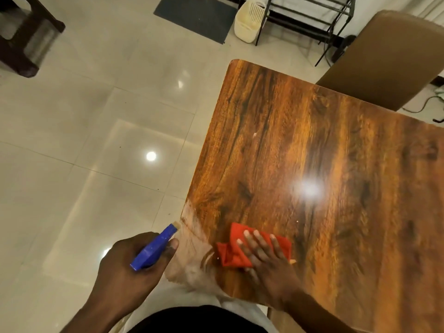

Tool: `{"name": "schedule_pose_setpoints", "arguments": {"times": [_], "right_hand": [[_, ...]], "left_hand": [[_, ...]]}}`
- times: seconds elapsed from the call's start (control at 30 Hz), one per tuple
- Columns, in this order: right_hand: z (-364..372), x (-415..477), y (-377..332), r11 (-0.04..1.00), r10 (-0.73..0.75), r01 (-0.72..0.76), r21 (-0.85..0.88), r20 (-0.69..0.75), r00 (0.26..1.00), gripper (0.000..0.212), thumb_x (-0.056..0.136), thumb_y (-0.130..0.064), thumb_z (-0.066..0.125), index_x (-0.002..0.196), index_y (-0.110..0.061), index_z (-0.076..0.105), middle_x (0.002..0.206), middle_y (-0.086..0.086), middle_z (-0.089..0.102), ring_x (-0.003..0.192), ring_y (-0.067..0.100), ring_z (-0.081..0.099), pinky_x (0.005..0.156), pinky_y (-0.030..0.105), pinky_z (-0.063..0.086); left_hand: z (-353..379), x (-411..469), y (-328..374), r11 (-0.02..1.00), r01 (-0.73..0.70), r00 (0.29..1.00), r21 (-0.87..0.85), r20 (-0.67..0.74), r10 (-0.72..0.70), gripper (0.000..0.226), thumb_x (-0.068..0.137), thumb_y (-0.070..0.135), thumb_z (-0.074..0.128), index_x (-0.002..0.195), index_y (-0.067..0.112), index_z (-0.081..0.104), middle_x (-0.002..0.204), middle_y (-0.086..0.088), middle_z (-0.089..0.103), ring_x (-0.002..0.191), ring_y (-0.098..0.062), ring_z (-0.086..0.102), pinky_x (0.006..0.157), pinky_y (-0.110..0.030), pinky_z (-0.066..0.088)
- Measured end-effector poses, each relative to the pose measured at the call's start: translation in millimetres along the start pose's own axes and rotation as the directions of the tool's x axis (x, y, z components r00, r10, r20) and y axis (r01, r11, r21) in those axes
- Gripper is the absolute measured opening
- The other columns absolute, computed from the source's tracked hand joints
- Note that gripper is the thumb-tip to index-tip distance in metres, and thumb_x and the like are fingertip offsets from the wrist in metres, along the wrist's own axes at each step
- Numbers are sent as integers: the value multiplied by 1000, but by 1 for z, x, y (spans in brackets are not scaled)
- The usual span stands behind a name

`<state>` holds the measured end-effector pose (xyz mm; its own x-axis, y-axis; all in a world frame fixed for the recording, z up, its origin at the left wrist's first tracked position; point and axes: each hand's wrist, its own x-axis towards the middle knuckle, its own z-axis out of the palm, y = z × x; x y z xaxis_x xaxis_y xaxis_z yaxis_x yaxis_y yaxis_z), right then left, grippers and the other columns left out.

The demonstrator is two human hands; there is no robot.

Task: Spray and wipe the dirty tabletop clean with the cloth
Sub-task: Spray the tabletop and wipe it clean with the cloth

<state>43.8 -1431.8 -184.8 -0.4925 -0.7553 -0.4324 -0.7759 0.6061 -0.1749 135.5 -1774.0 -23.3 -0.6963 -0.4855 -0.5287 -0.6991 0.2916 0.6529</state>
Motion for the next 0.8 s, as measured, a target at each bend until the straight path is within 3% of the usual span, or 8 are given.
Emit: {"name": "schedule_pose_setpoints", "arguments": {"times": [0.1, 0.2, 0.27, 0.33, 0.47, 0.6, 0.8], "right_hand": [[-8, -31, 53, 957, 259, -259, 128, 21, 966, 69, 114, -57, 17, 175, -28, 6, 183, 2, 6, 170, 24, -2, 133, 55, 6], [-30, -9, 92, 754, 560, -527, 392, 35, 828, 72, 111, -60, 16, 173, -30, -4, 182, 0, -13, 169, 25, -11, 135, 58, -3], [-45, 28, 103, 653, 669, -600, 463, 19, 743, 69, 115, -56, 20, 174, -30, -6, 182, 1, -13, 169, 25, -11, 133, 61, -4], [-56, 66, 97, 623, 698, -619, 479, 18, 716, 69, 117, -52, 22, 174, -28, -7, 183, 1, -15, 168, 26, -15, 132, 63, -6], [-68, 124, 37, 757, 552, -506, 413, 11, 834, 69, 116, -55, 16, 172, -31, -16, 180, -1, -24, 166, 27, -24, 130, 61, -18], [-57, 140, -48, 908, 267, -256, 332, 13, 964, 70, 111, -60, 7, 170, -33, -20, 177, -3, -30, 163, 24, -30, 127, 56, -24], [1, 81, -125, 979, -124, 119, 164, 21, 992, 67, 113, -56, 16, 170, -39, -15, 175, -12, -26, 163, 18, -29, 128, 53, -25]], "left_hand": [[3, -28, -13, 999, -27, 1000, 47, 8, 27, 38, 89, 56, 72, 74, 22, 62, 50, 1, 55, 51, -25, 50, 58, -39, 46], [7, -54, -21, 1000, 22, 1000, 11, -4, -22, 53, 80, 70, 62, 77, 19, 74, 59, -2, 67, 59, -32, 65, 69, -48, 58], [11, -68, -27, 999, 50, 999, -15, -15, -50, 52, 75, 72, 62, 82, 23, 79, 68, -1, 76, 64, -36, 70, 74, -52, 61], [16, -83, -33, 999, 42, 998, -16, -37, -43, 47, 76, 72, 64, 81, 28, 79, 70, 0, 78, 63, -34, 70, 74, -53, 62], [22, -107, -47, 1000, 11, 998, 15, -66, -10, 31, 88, 65, 72, 88, 34, 73, 64, 0, 73, 61, -34, 69, 72, -50, 59], [26, -121, -62, 999, 54, 995, 10, -86, -53, 51, 81, 67, 65, 81, 18, 75, 70, -10, 73, 66, -42, 67, 74, -55, 61], [28, -139, -81, 997, 62, 994, 56, -94, -56, 47, 92, 59, 74, 78, 15, 76, 66, -13, 71, 65, -41, 69, 76, -54, 60]]}}
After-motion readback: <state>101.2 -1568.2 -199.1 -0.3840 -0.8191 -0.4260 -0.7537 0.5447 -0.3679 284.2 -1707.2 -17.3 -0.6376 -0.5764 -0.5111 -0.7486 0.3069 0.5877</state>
